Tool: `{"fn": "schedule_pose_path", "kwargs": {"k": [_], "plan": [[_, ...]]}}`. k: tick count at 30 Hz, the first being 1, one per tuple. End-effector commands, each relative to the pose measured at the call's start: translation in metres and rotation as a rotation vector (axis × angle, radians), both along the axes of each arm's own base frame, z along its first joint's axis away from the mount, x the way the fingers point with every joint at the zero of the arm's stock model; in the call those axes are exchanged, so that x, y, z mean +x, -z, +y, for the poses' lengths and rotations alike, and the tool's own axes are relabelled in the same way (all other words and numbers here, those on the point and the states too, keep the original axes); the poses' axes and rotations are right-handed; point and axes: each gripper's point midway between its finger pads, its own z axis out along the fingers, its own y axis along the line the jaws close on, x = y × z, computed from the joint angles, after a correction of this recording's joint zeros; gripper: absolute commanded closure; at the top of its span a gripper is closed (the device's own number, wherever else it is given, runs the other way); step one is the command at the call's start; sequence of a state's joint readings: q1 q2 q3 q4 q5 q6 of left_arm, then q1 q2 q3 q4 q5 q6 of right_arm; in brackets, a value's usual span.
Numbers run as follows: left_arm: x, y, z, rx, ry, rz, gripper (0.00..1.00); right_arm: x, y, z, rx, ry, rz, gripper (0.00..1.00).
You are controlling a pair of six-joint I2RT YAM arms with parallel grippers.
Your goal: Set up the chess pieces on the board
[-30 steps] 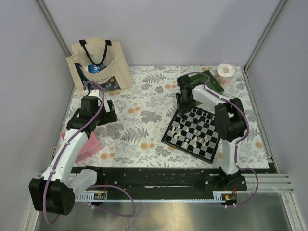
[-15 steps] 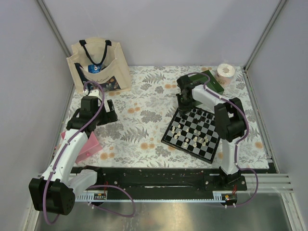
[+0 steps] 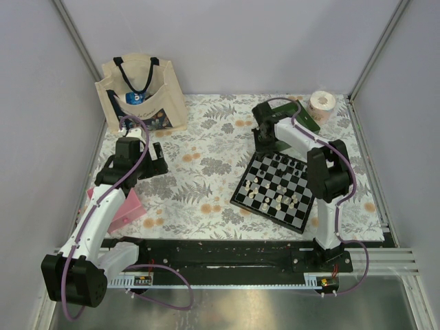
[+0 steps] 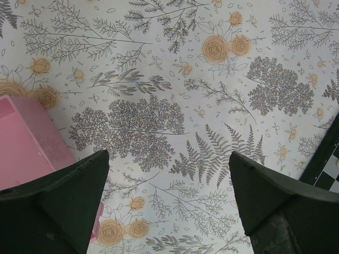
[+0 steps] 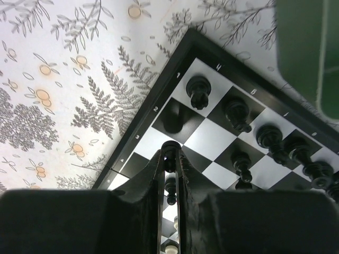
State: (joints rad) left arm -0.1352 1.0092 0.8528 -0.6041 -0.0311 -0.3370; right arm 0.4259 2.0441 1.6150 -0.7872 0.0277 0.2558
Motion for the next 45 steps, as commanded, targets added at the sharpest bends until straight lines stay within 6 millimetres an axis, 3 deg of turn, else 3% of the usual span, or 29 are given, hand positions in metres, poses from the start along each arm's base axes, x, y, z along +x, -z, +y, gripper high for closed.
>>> {"fn": "schedule_pose_path", "kwargs": {"k": [1, 17, 26, 27, 31, 37, 41, 45], "plan": [[0.011, -0.023, -0.003, -0.013, 0.013, -0.072, 0.01, 0.021, -0.015, 0.001, -0.036, 0.007, -0.072, 0.89], [0.011, -0.023, -0.002, -0.012, 0.012, -0.072, 0.01, 0.02, 0.004, 0.0, -0.051, 0.013, -0.026, 0.87], [0.011, -0.024, -0.002, -0.009, 0.009, -0.074, 0.01, 0.02, 0.01, -0.001, -0.049, 0.017, -0.017, 0.74], [0.011, -0.024, -0.002, -0.009, 0.009, -0.074, 0.01, 0.02, 0.01, -0.001, -0.05, 0.014, -0.017, 0.69], [0.011, -0.024, -0.002, -0.01, 0.01, -0.075, 0.01, 0.021, 0.003, 0.0, -0.044, 0.017, -0.033, 0.58], [0.011, -0.025, -0.002, -0.011, 0.011, -0.078, 0.01, 0.018, -0.026, -0.002, -0.02, 0.014, -0.086, 0.57], [0.01, -0.027, -0.001, -0.011, 0.008, -0.086, 0.01, 0.002, -0.04, -0.006, 0.002, 0.02, -0.094, 0.57], [0.01, -0.028, -0.002, -0.015, 0.011, -0.089, 0.01, -0.022, -0.041, -0.012, 0.024, 0.028, -0.088, 0.55]]}}
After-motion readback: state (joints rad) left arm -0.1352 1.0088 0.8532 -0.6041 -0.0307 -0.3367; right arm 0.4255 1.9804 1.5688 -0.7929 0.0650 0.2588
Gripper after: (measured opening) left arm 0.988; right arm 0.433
